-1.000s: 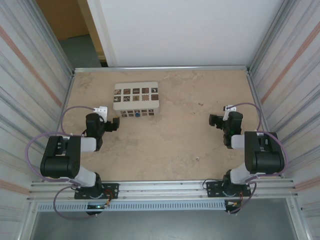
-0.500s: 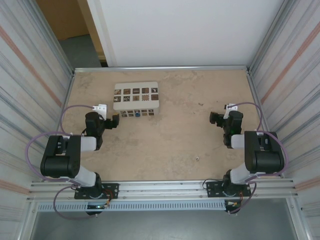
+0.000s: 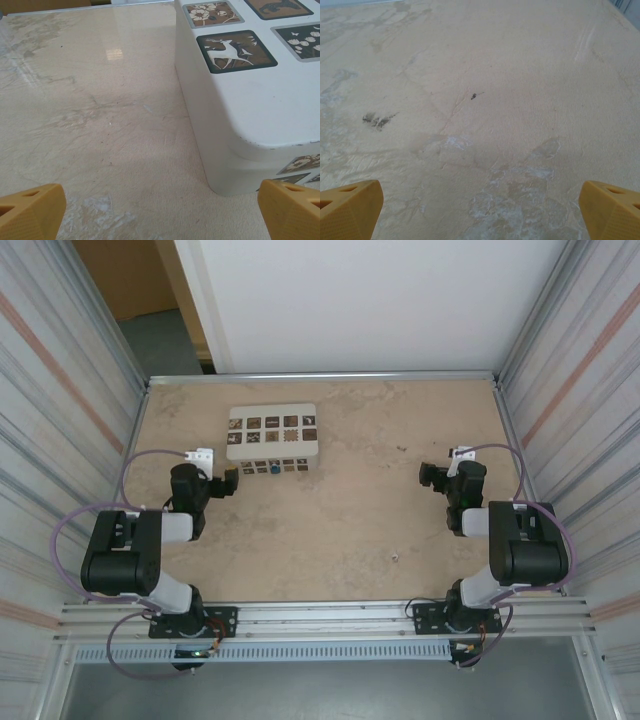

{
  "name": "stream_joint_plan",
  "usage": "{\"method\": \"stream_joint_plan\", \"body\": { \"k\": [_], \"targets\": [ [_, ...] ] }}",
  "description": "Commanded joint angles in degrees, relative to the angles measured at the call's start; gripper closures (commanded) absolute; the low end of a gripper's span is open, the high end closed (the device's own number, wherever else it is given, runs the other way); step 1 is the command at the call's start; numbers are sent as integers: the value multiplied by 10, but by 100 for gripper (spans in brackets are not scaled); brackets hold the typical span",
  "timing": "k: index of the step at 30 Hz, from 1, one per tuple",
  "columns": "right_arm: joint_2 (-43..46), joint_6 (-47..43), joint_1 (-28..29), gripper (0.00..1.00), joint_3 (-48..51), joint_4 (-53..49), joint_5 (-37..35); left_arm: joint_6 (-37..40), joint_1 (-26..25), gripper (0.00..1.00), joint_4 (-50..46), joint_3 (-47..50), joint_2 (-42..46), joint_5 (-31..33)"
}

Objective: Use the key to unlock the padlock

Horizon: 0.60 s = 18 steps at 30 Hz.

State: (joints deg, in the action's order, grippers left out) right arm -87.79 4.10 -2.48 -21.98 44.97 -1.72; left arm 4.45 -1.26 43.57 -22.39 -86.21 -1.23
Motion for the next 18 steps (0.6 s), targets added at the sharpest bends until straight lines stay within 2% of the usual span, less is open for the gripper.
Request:
{"method": "stream_joint_plan", "body": {
  "k": [1,7,11,18],
  "targets": [
    [-5,14,2,1,-15,8,-4,-6,1,1,17,-13,-4,1],
    [-3,14,-1,1,-12,12,4,-8,5,1,18,-11,-2,-4],
    [18,15,-1,1,-31,-42,0,-17,5,1,16,-8,11,19],
    [109,23,-5,1,-43,-136,5,-25,0,1,-96,-20,131,50]
  ]
}}
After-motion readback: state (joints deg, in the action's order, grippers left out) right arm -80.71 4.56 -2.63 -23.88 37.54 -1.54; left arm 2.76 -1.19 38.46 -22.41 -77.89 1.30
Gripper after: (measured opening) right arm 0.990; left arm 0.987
